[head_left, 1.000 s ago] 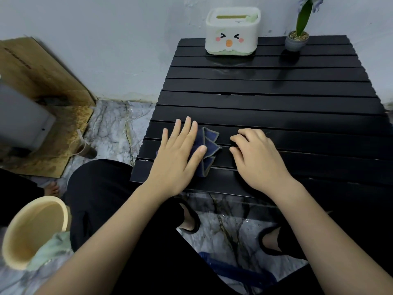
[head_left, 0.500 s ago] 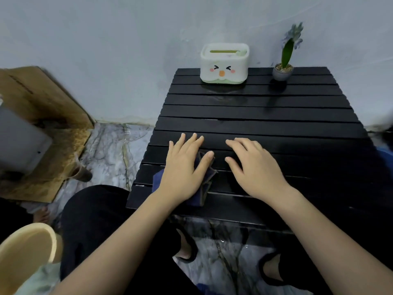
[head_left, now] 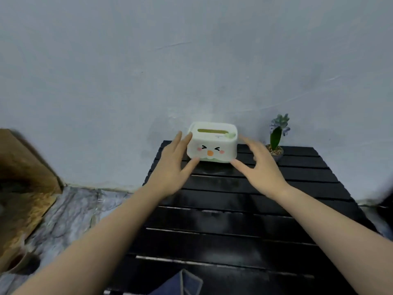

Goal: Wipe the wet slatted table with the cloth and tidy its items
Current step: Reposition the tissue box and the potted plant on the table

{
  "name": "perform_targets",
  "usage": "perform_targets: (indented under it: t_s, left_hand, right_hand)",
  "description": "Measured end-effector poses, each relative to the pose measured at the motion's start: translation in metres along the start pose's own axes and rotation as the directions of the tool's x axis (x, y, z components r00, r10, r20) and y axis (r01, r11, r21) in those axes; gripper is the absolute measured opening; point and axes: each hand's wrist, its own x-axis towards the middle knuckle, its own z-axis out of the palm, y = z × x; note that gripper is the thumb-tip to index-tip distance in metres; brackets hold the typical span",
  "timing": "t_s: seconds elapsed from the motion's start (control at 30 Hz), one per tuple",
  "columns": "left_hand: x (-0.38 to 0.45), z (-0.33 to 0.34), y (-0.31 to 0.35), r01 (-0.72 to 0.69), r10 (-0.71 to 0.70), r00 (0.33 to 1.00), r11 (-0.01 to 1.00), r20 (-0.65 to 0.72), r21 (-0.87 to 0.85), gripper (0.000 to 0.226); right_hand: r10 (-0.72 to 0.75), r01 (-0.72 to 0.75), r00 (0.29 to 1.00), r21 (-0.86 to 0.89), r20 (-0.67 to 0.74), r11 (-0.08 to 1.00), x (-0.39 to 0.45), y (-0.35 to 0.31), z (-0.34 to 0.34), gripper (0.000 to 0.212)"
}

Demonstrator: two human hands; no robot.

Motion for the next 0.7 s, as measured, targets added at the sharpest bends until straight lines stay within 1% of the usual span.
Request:
perform_targets:
  t_s: [0.1,0.2,0.27,0.33,0.47,0.57,0.7]
  left_hand:
    - [0.039,0.014,-0.026,0.037,-0.036,0.999,0.999,0.037,-0.029,0.085]
    - [0.068,0.029,-0.048,0.074,-0.062,0.993,0.989,0.098,-0.126,0.104]
    - [0.081,0.038,-0.060,0.072,-0.050,0.990,0.982,0.129,-0.172,0.112]
    - [0.091,0.045,-0.071,0.062,-0.035,0.991,0.975,0.129,-0.214,0.113]
    - [0.096,0.054,-0.078,0.072,-0.046,0.995,0.946,0.089,-0.316,0.104]
    - [0.092,0.055,-0.072,0.066,-0.047,0.997,0.932,0.061,-0.356,0.100]
    - [0.078,0.042,-0.054,0.036,-0.032,0.999,0.923,0.015,-0.384,0.098]
  right_hand:
    - [0.074,-0.074,0.997,0.118,0.006,0.990,0.042,0.014,0.010,0.090]
    - [0.090,-0.098,0.994,0.126,0.063,0.987,0.070,0.033,0.023,0.105]
    - [0.092,-0.104,0.991,0.130,0.095,0.986,0.082,0.044,0.033,0.111]
    - [0.096,-0.111,0.990,0.164,0.101,0.980,0.089,0.054,0.043,0.108]
    - [0.082,-0.104,0.993,0.300,0.084,0.948,0.093,0.066,0.053,0.094]
    - [0.072,-0.090,0.995,0.335,0.065,0.938,0.092,0.066,0.050,0.090]
    - [0.012,-0.026,0.999,0.350,0.043,0.936,0.082,0.049,0.038,0.088]
